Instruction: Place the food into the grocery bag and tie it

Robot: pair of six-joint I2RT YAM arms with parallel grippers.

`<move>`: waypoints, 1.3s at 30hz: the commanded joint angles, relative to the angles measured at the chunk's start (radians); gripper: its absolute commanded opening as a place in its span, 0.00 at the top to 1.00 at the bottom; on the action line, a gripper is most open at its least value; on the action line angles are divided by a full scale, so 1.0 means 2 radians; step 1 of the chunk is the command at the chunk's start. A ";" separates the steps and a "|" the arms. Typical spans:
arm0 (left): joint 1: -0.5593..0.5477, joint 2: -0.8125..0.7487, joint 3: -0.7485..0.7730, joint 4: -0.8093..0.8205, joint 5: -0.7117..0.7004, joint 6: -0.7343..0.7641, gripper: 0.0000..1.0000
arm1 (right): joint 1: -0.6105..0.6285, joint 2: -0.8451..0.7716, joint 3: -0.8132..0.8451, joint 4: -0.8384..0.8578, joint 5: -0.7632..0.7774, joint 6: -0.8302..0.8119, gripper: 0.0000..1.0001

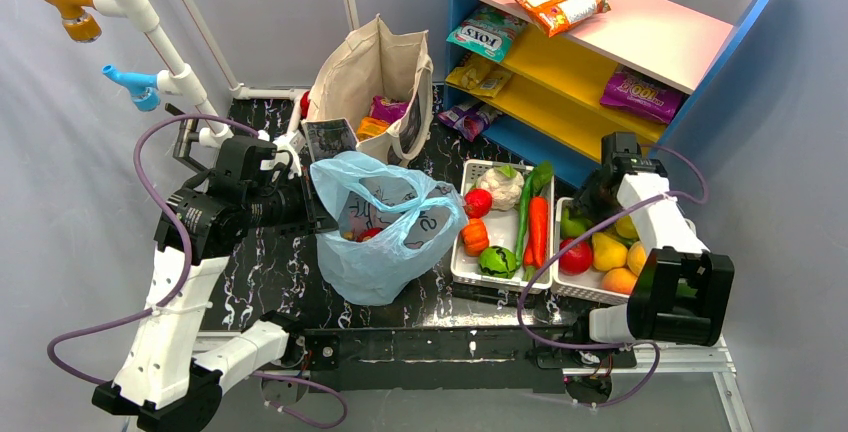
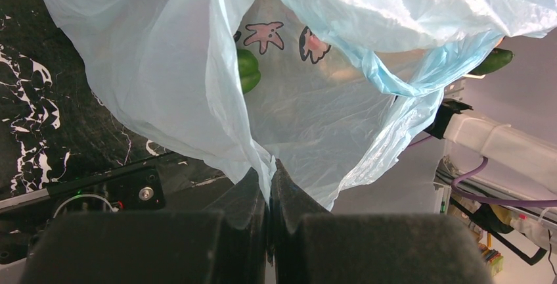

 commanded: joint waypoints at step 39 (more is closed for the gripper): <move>-0.002 0.000 0.017 -0.028 -0.002 0.016 1.00 | -0.005 0.065 -0.058 0.095 0.001 -0.023 0.19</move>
